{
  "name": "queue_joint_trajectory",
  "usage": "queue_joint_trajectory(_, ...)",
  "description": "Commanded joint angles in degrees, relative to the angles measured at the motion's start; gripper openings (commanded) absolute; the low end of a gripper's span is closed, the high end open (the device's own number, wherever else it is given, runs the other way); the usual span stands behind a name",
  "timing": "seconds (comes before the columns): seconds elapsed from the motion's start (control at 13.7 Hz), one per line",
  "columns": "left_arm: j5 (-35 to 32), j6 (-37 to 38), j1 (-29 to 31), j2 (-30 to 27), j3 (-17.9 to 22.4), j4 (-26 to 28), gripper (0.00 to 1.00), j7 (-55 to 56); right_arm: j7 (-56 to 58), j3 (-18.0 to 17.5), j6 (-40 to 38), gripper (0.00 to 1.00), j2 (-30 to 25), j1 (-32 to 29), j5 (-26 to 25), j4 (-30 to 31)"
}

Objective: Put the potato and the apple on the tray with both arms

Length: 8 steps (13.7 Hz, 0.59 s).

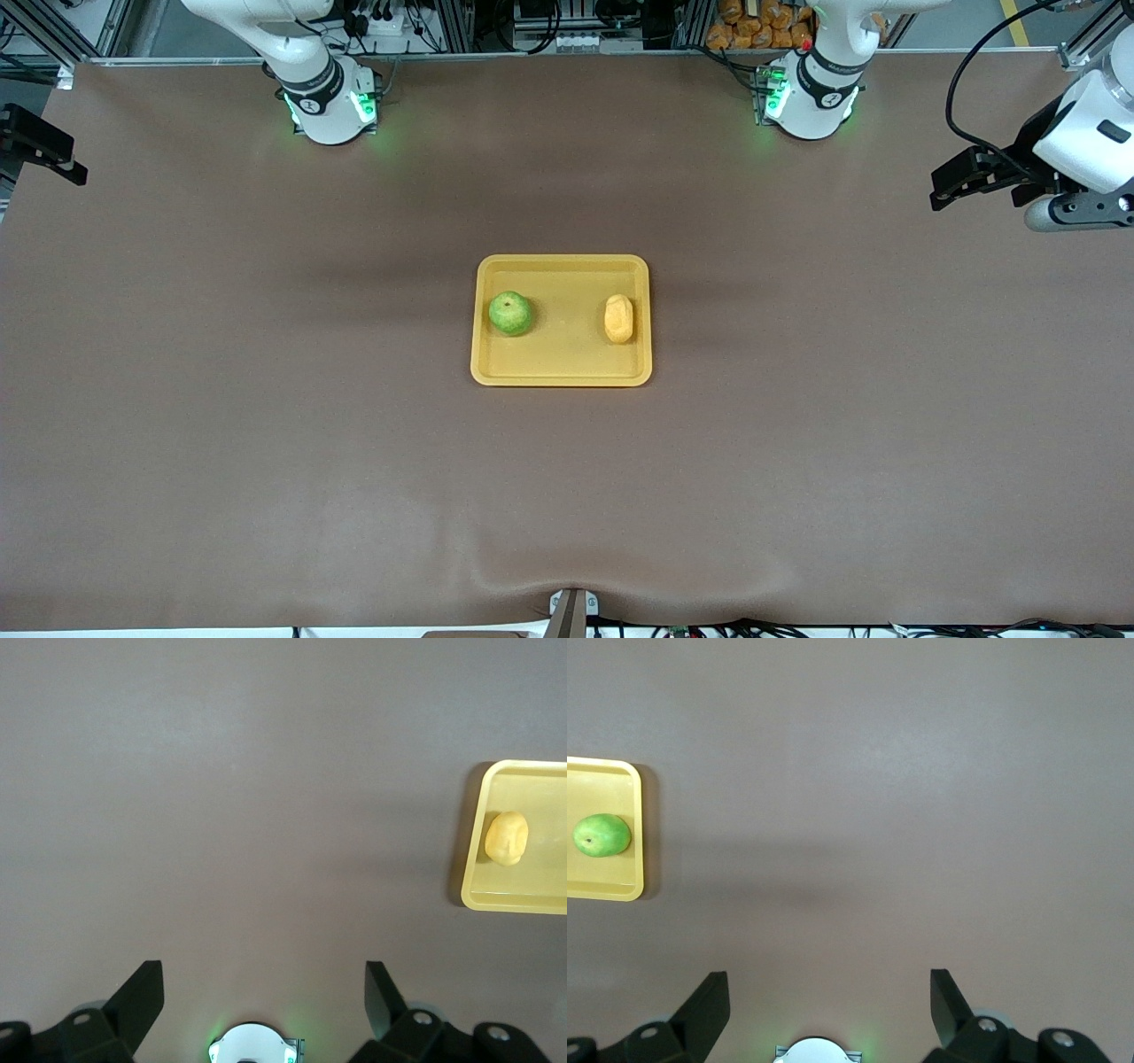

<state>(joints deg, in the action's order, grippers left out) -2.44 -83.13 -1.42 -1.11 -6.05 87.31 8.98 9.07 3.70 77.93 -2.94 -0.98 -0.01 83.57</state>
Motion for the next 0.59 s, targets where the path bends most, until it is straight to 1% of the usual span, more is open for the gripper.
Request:
queue_joint_trajectory(0.0,1.0,1.1,0.3,-0.4,0.2,-0.8,1.00,-0.5,0.5,0.7,0.6,1.00,-1.1,1.1,-0.1,1.4)
queue_joint_trajectory(0.51,1.0,1.4,0.3,-0.5,0.1,-0.8,1.00,-0.5,0.4,0.8,0.1,1.00,-1.1,1.0,-0.1,1.7)
